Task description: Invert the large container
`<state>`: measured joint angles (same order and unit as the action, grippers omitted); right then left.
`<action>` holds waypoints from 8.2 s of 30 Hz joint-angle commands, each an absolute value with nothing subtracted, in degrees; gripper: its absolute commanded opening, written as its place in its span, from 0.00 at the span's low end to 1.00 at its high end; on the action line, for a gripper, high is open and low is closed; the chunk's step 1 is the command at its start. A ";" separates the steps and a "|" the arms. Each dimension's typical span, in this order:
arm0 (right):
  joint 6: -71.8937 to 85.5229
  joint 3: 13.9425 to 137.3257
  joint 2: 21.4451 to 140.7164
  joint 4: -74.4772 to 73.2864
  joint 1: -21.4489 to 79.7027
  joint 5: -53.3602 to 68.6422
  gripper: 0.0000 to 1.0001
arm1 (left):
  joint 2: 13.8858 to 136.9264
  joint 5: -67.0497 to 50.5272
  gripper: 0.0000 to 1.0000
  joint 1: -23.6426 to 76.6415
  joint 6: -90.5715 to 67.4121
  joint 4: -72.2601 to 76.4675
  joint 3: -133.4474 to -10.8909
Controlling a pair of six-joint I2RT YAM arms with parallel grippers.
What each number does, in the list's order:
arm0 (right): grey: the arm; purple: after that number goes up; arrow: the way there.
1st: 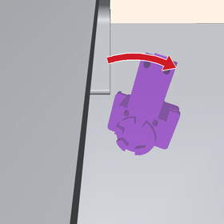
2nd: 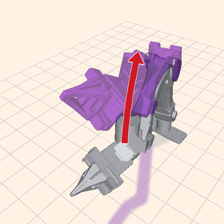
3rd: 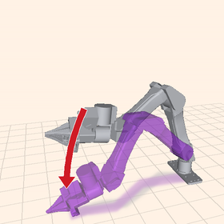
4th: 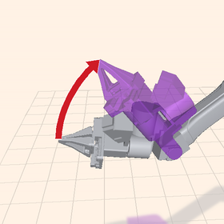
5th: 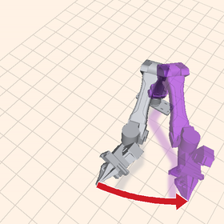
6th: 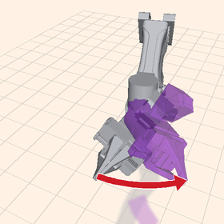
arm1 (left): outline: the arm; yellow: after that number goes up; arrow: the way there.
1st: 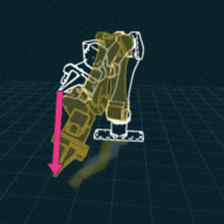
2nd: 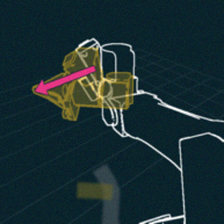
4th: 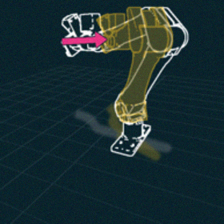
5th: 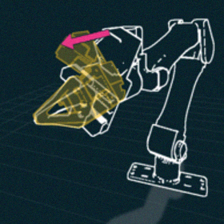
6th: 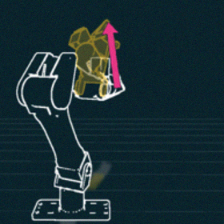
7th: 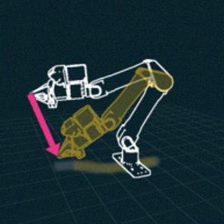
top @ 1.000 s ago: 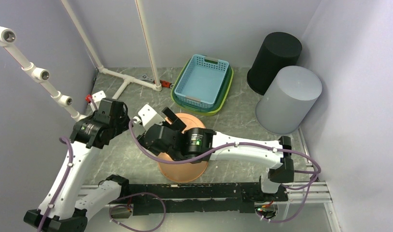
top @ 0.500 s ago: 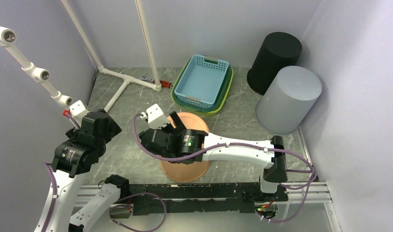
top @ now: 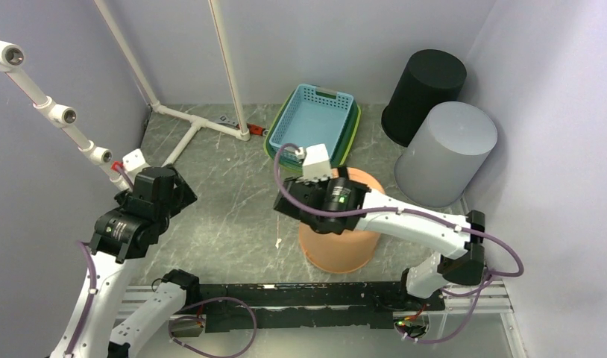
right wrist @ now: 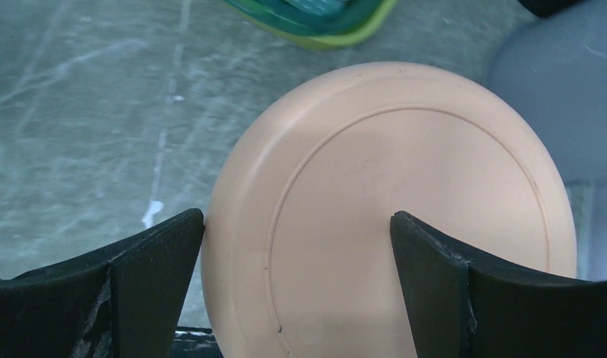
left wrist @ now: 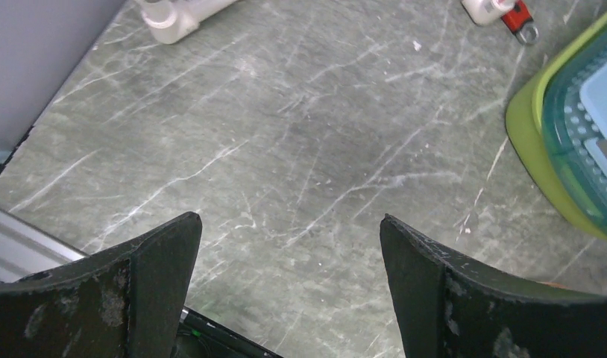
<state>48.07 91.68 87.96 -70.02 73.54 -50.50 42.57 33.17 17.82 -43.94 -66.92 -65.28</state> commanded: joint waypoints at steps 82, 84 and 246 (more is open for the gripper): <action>69.09 50.87 76.71 -60.98 50.87 -37.63 1.00 | 45.40 27.67 0.94 17.92 -43.03 -63.79 -65.16; 66.92 48.67 73.91 -59.84 49.45 -36.69 1.00 | 45.14 27.58 0.94 17.91 -42.98 -63.41 -64.92; 12.84 66.89 94.29 -20.75 83.28 -0.34 1.00 | 41.90 28.60 0.94 17.67 -33.31 -56.97 -51.93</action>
<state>7.75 66.67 96.57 -16.97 84.09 6.37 40.62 28.36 17.87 -31.55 -56.86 -49.76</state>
